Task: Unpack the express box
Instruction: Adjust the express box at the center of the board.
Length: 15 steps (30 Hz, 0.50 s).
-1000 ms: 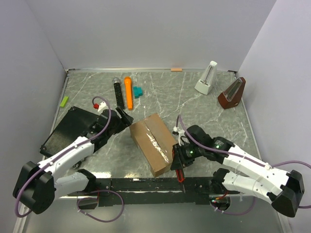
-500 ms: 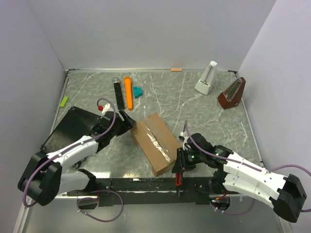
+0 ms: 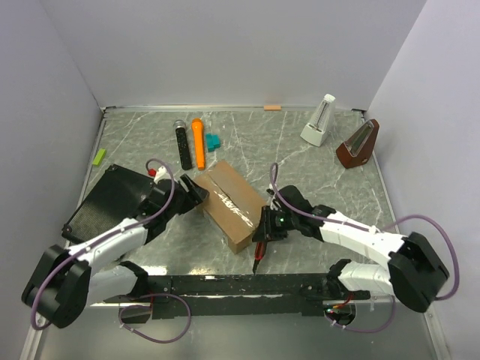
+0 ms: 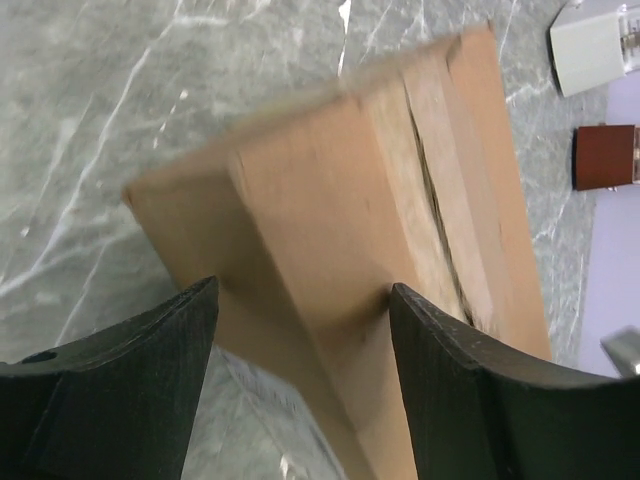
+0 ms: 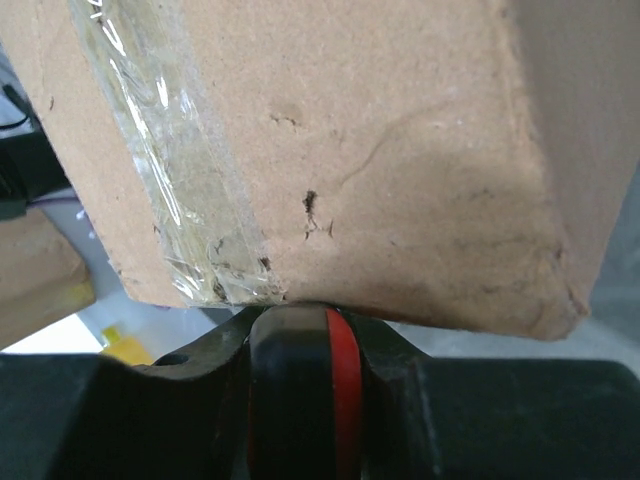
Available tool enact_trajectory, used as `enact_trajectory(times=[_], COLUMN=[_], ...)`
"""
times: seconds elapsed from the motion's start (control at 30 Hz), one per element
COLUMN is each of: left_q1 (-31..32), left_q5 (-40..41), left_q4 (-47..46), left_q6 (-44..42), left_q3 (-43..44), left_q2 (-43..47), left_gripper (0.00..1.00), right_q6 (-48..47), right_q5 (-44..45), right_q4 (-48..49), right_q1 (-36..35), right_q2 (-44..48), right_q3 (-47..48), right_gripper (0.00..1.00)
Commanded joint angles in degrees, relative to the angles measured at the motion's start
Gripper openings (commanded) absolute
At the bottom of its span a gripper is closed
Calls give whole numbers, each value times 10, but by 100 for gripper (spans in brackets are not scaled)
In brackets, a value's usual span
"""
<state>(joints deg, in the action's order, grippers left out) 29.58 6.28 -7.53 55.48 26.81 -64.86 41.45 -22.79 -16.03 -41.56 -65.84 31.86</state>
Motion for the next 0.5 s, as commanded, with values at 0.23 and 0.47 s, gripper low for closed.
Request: enact_trajectory(times=[0.23,0.47], left_q1=[3,3], left_q5=[21,115], left_q4=[66,160], left_q6=[34,24], left_q3=[-66,-24], left_q2=[126,228], left_gripper=[70,77], right_q6=[-71,-99], right_q5=[32,47], right_q4=[4,-15], right_q1=[7,29], right_q2=[-132,-135], right_q3=[110,125], right_gripper=[0,0])
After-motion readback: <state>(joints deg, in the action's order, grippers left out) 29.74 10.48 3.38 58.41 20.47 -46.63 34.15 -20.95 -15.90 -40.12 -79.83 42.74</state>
